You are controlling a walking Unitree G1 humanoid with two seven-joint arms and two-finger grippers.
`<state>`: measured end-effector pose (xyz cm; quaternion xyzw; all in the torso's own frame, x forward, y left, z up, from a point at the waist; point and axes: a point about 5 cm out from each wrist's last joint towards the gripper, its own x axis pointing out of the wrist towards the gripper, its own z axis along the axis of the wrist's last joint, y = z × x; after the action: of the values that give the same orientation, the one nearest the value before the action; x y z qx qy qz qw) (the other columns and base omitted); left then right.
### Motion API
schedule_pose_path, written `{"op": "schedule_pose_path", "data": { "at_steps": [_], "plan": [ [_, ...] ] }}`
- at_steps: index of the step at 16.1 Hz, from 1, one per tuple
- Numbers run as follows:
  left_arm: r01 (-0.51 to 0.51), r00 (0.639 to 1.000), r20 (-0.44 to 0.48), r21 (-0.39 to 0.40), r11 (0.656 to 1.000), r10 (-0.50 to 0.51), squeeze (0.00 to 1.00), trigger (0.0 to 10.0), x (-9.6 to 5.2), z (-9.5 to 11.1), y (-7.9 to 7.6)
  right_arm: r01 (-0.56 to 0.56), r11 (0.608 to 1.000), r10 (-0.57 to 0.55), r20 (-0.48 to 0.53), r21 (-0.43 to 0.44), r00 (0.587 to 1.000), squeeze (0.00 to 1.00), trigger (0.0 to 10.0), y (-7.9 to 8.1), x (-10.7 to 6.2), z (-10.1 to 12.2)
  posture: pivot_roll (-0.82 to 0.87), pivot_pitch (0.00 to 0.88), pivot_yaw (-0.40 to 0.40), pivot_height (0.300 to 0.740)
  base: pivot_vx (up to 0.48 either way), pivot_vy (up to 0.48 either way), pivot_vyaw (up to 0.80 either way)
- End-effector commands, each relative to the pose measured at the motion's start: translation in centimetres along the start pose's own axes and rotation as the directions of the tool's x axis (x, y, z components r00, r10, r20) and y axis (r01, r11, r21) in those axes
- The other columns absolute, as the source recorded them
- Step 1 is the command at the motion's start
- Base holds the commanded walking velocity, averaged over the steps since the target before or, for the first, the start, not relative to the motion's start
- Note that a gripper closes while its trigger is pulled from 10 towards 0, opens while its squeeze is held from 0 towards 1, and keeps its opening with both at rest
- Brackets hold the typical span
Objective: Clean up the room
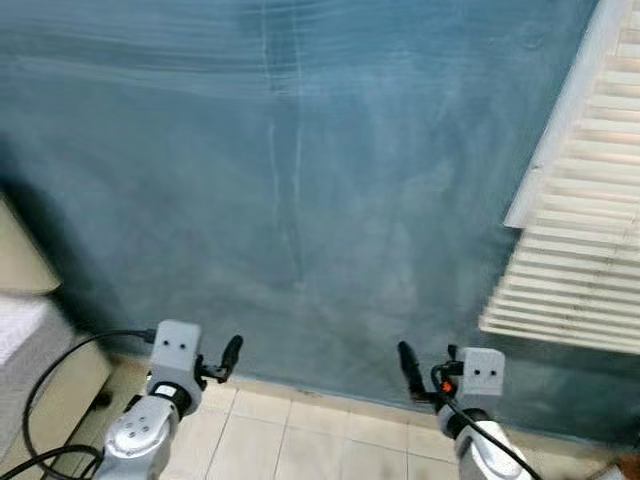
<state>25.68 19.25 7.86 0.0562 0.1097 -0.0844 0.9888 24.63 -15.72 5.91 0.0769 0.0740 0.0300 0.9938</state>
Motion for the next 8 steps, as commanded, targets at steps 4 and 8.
{"op": "schedule_pose_path", "data": {
  "at_steps": [4, 8],
  "plan": [
    [-0.056, 0.997, -0.053, -0.026, 0.998, 0.054, 0.00, 10.0, -0.3, -1.8, -0.1, -0.009, 1.000, 0.008, -0.015, -0.024, 1.000, 0.00, 10.0, -0.2, 0.4, -0.4, 0.05, 0.000, 0.015, 0.740, 0.000, 0.000, 0.64],
    [-0.072, 0.997, -0.018, -0.012, 0.997, 0.072, 0.00, 10.0, 0.0, -0.8, 0.2, -0.062, 0.998, 0.060, -0.070, -0.032, 0.996, 0.00, 10.0, 0.4, 0.5, -1.6, 0.06, 0.000, 0.004, 0.740, 0.000, 0.000, 0.64]
  ]
}}
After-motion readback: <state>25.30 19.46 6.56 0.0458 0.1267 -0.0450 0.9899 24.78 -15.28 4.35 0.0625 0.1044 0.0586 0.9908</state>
